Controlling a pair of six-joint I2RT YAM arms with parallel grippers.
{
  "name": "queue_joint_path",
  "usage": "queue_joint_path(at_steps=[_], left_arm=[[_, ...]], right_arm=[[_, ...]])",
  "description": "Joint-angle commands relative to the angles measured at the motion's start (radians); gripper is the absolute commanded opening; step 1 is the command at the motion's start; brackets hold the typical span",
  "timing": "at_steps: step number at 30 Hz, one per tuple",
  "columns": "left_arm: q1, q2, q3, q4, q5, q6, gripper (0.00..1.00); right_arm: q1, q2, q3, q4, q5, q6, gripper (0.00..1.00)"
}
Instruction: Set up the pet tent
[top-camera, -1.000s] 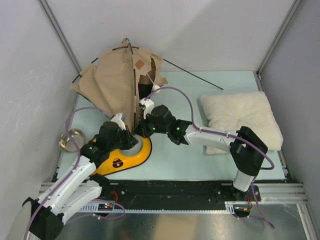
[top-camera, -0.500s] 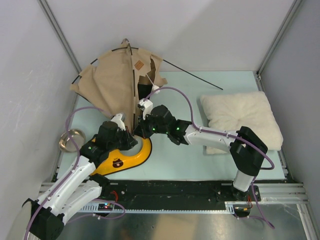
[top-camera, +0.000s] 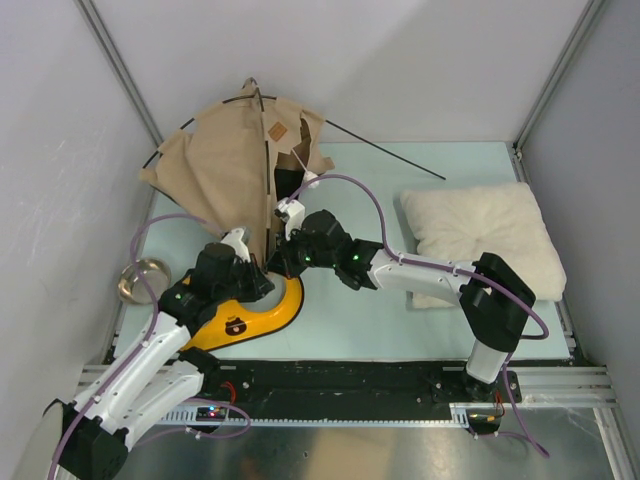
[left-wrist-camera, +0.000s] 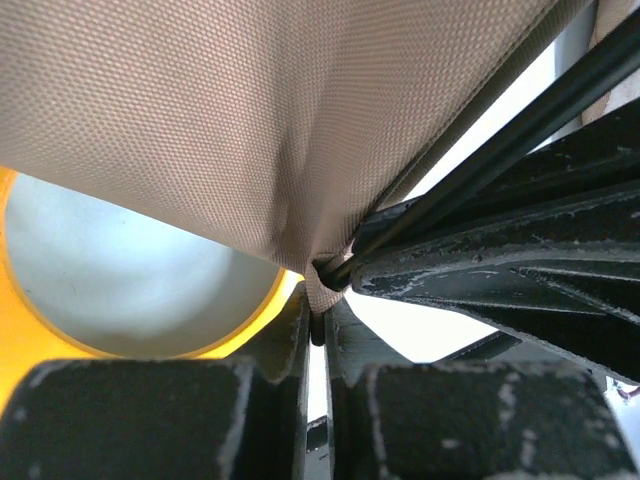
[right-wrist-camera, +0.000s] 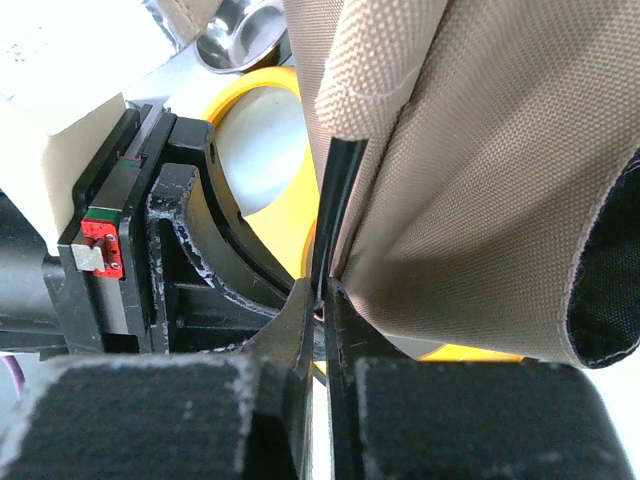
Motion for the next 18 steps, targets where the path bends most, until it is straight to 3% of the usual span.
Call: queue_joint_path(at_steps=[1, 18], left_arm=[[0.008, -0.029, 0.046, -0.055, 0.006, 0.026, 0.10], [0.008, -0.034, 0.057, -0.070, 0.001, 0.016, 0.33]], right_arm=[[-0.021, -0.003, 0.020, -0.040, 0.064, -0.014, 0.00], [-0.053, 0.001, 0.018, -0.040, 0.071, 0.045, 0.00]])
